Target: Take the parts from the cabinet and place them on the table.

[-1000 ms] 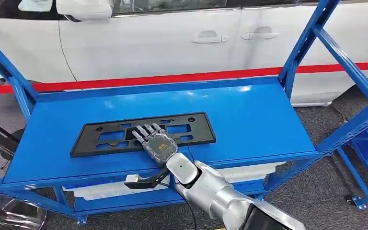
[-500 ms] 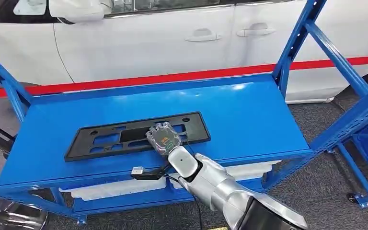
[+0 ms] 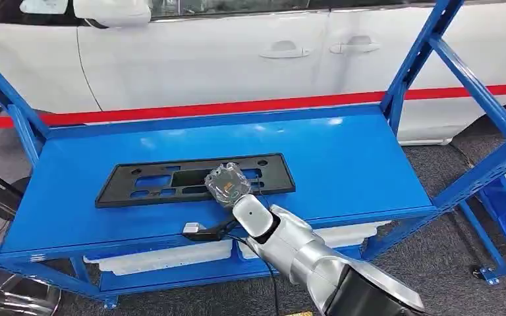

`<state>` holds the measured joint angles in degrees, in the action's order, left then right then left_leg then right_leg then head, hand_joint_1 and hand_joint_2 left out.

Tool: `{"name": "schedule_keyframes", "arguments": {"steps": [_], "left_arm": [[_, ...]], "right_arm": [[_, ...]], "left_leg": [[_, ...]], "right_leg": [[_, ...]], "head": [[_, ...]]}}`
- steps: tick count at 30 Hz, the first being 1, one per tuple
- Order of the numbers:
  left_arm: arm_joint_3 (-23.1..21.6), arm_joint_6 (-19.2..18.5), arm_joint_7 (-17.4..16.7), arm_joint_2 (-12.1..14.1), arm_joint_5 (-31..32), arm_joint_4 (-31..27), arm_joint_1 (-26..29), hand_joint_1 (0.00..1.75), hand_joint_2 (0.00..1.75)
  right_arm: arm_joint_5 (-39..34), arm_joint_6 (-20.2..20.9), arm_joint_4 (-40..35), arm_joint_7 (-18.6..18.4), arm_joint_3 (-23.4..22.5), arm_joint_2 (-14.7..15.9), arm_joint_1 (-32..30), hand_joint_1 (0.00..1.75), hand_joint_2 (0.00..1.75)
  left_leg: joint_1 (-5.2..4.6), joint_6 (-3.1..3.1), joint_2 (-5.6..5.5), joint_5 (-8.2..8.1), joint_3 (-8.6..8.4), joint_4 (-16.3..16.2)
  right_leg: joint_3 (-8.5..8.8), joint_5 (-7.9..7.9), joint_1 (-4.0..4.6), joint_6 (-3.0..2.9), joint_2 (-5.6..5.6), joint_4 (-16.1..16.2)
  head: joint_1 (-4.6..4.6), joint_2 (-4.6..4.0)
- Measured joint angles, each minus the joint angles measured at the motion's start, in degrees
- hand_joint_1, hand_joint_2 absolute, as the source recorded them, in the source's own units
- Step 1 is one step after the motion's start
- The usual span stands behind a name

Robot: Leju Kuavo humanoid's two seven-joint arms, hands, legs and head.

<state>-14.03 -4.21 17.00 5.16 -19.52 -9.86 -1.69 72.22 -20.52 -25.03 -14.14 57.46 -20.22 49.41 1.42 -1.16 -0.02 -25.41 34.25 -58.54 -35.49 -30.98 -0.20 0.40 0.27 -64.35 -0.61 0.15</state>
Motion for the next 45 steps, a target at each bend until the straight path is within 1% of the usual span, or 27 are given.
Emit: {"name": "schedule_keyframes", "arguments": {"steps": [2,3,4,6,8,9,11,13,14,15,17,18,19,23,25,26,28,29,30,31,33,34,36,38,40,43,45], "left_arm": [[0.0,-1.1,0.5,0.0,-0.1,0.0,0.1,0.0,0.0],[-0.1,-1.8,0.3,0.0,0.6,0.0,0.1,0.0,0.0],[-0.3,-1.8,0.3,-0.1,0.8,0.0,0.1,0.0,0.0],[-0.5,-1.8,0.3,-0.1,0.8,0.0,0.1,0.0,0.0],[-0.6,-1.8,0.4,-0.1,0.8,0.0,0.2,0.0,0.0],[-0.6,-1.8,0.4,-0.1,0.8,0.0,0.1,0.0,0.0],[-0.7,-1.8,0.5,-0.1,0.8,0.0,0.1,0.0,0.0],[-0.7,-1.6,1.1,0.1,0.4,0.0,0.2,0.0,0.0],[-0.7,-1.5,1.2,0.1,0.2,0.0,0.3,0.0,0.0],[-0.7,-1.4,1.0,0.1,-0.3,0.0,0.3,0.0,0.0],[-0.6,-2.3,0.7,0.2,-2.1,0.0,0.3,0.0,0.0],[-0.4,-3.0,0.9,0.2,-2.8,0.0,0.3,0.0,0.0],[-0.2,-3.8,1.5,0.2,-3.6,0.0,0.2,0.0,0.0],[1.0,-4.7,5.9,0.2,-5.1,0.0,0.4,0.0,0.0],[1.0,-3.2,8.9,0.1,-4.4,0.0,0.5,0.0,0.0],[1.0,-3.1,10.7,0.1,-4.1,0.0,0.4,0.0,0.0],[1.0,-1.6,12.8,0.1,-3.1,0.0,0.6,0.0,0.0],[1.0,-0.6,13.4,0.1,-2.6,0.0,0.8,0.0,0.0],[1.0,0.1,13.8,0.1,-2.2,0.0,0.9,0.0,0.0],[1.0,0.1,14.0,0.1,-2.2,0.0,1.0,0.0,0.0],[1.0,-1.0,14.1,0.1,-2.4,0.0,0.9,0.0,0.0],[1.0,-1.3,14.2,0.1,-2.5,0.0,0.9,0.0,0.0],[1.0,-1.5,14.3,0.1,-2.4,0.0,0.9,0.0,0.0],[1.0,-1.8,14.8,0.1,-2.1,0.0,0.9,0.0,0.0],[1.0,-2.1,15.7,0.1,-2.2,0.0,0.9,0.0,0.0],[1.0,-2.4,16.6,0.1,-3.1,0.0,1.1,0.0,0.0],[1.0,-1.5,16.0,0.0,-4.1,0.0,1.4,0.0,0.0]], "right_arm": [[-0.2,0.1,0.0,0.4,-0.1,0.0,-0.1,1.66,1.75],[-0.7,-0.3,0.4,1.1,-0.7,0.0,0.0,1.66,1.75],[-1.0,-0.9,0.4,1.4,-1.1,0.0,0.1,1.66,1.75],[-1.2,-1.2,0.5,1.7,-1.6,0.0,0.1,1.66,1.75],[-1.2,-1.2,0.5,1.8,-1.9,0.0,0.1,1.66,1.75],[-1.2,-1.2,0.5,1.8,-2.0,0.0,0.1,1.66,1.75],[-1.3,-1.2,0.6,1.8,-2.1,0.0,0.1,1.66,1.75],[-2.1,-1.7,0.7,2.3,-2.4,0.1,-0.2,1.66,1.75],[-2.8,-2.0,0.7,2.7,-2.9,0.1,-0.2,1.66,1.75],[-3.9,-2.2,0.7,3.7,-3.4,0.2,-0.3,1.66,1.75],[-8.8,-2.6,0.3,7.8,-5.4,0.4,-0.3,1.66,1.75],[-11.0,-2.8,-0.2,9.8,-6.7,0.5,-0.3,1.66,1.75],[-13.4,-3.1,-0.8,12.0,-8.0,0.7,-0.5,1.66,1.75],[-24.6,-6.5,-8.6,22.9,-12.6,3.5,-3.8,1.66,1.75],[-29.1,-7.4,-15.2,25.4,-15.1,5.5,-6.2,1.66,1.75],[-31.7,-7.4,-19.5,26.4,-16.6,7.0,-7.7,1.66,1.75],[-35.8,-7.3,-25.6,28.0,-19.0,9.2,-10.3,1.66,1.75],[-37.2,-7.2,-28.3,28.6,-19.7,10.2,-11.7,1.66,1.75],[-38.1,-7.0,-31.5,29.0,-20.5,11.3,-13.3,1.66,1.75],[-39.4,-6.9,-34.3,29.8,-21.1,12.1,-14.7,1.66,1.75],[-44.2,-5.9,-39.6,32.4,-22.2,13.3,-16.9,1.66,1.75],[-46.4,-5.4,-42.4,33.5,-22.7,13.7,-17.7,1.66,1.75],[-48.7,-4.7,-46.6,34.4,-23.7,14.5,-18.7,1.66,1.75],[-51.8,-3.1,-49.8,35.6,-24.5,15.3,-20.0,1.66,1.75],[-59.7,1.3,-54.3,37.8,-25.2,15.9,-22.3,1.66,1.75],[-77.9,14.8,-63.9,39.5,-26.2,17.7,-27.1,1.66,1.75],[-87.1,24.4,-68.6,39.5,-26.4,19.1,-30.1,1.66,1.75]], "left_leg": [[-0.08,-0.03,0.1,0.01,0.13,0.0],[-0.2,-0.02,-0.04,0.03,0.0,0.0],[-0.38,0.21,-0.19,0.02,-0.07,-0.1],[-0.53,1.0,-0.23,0.18,0.24,-0.1],[-0.42,1.65,-0.24,0.44,0.07,0.4],[-0.22,1.89,-0.19,-0.04,0.35,0.1],[-0.22,2.23,-0.17,-3.49,2.24,-4.8],[-0.13,2.7,-0.17,-7.37,6.3,-13.8],[-0.13,2.89,-0.16,-7.92,7.66,-16.6],[-0.08,3.01,-0.15,-6.85,7.71,-16.5],[0.1,3.07,-0.1,-2.17,4.08,-9.0],[0.26,3.06,-0.05,0.32,1.45,-3.7],[0.29,3.03,-0.04,-0.69,0.29,-1.5],[-0.2,1.43,-0.29,-0.51,0.48,-0.9],[0.29,0.56,-0.23,-0.11,0.27,-0.4],[0.27,-0.07,-0.23,-0.16,0.36,-0.4],[0.04,-0.26,-0.31,-0.24,0.41,-0.4],[-0.01,-0.32,-0.31,-0.27,0.41,-0.4],[-0.05,-0.34,-0.3,-0.3,0.37,-0.4],[-0.06,-0.32,-0.31,-0.32,0.34,-0.4],[-0.13,-0.12,-0.35,-0.45,0.14,-0.4],[-0.15,-0.02,-0.33,-0.52,0.12,-0.4],[-0.43,0.64,-0.32,-0.58,0.42,-0.5],[-0.38,1.15,-0.27,-0.5,0.22,-0.2],[-0.24,1.77,-0.23,-1.44,0.42,-0.9],[-0.19,2.25,-0.19,-7.6,5.07,-11.8],[-0.18,2.43,-0.18,-8.93,7.7,-17.3]], "right_leg": [[-3.62,-3.64,-0.14,0.31,-0.01,-7.6],[-1.9,1.45,-0.13,-0.19,-0.02,-3.8],[2.02,3.59,0.31,-1.23,-0.01,4.4],[1.87,3.74,0.61,-1.22,-0.04,5.0],[1.92,4.03,0.65,-1.75,0.01,5.3],[2.41,4.59,-0.11,-2.17,-0.19,6.2],[2.46,4.81,-0.06,-2.7,-0.3,6.5],[2.3,4.81,0.05,-2.71,-0.31,6.4],[2.22,4.77,0.06,-2.76,-0.3,6.3],[2.23,4.67,0.02,-2.79,-0.28,6.1],[2.31,4.25,-0.12,-2.55,-0.18,5.6],[2.31,3.91,-0.16,-2.31,-0.09,5.1],[2.1,3.67,-0.08,-2.0,-0.01,4.8],[1.63,3.94,0.42,-0.99,0.11,4.9],[1.33,2.64,0.27,-0.33,0.09,3.6],[-0.3,0.37,0.23,-0.08,0.04,0.2],[-4.68,-3.8,-0.04,0.28,0.04,-8.8],[-6.53,-4.59,-0.11,0.37,0.03,-12.3],[-6.99,-3.8,-0.13,0.38,0.03,-12.7],[-6.1,-1.86,-0.12,0.27,0.03,-10.4],[-1.5,3.35,-0.07,-0.33,0.03,-0.6],[0.45,4.75,0.05,-0.8,0.03,3.8],[0.61,4.36,0.45,-0.94,0.01,4.7],[0.61,4.26,0.7,-1.22,0.05,4.7],[1.31,4.83,0.01,-1.88,-0.21,5.9],[1.56,4.66,0.0,-2.51,-0.58,6.0],[1.59,4.42,0.04,-2.7,-0.6,5.8]], "head": [[0.0,-0.02],[0.02,0.0],[0.02,0.0],[0.02,0.0],[0.02,0.0],[0.02,0.0],[0.0,0.0],[0.02,0.0],[0.0,-0.02],[0.0,0.0],[0.0,0.0],[0.0,0.0],[0.0,0.0],[0.02,0.0],[0.04,0.0],[0.0,0.0],[0.02,-0.02],[0.02,0.0],[0.02,0.0],[0.02,0.0],[0.02,0.0],[0.04,-0.02],[0.0,-0.02],[0.02,0.0],[0.02,0.0],[0.02,0.0],[0.0,0.0]]}}
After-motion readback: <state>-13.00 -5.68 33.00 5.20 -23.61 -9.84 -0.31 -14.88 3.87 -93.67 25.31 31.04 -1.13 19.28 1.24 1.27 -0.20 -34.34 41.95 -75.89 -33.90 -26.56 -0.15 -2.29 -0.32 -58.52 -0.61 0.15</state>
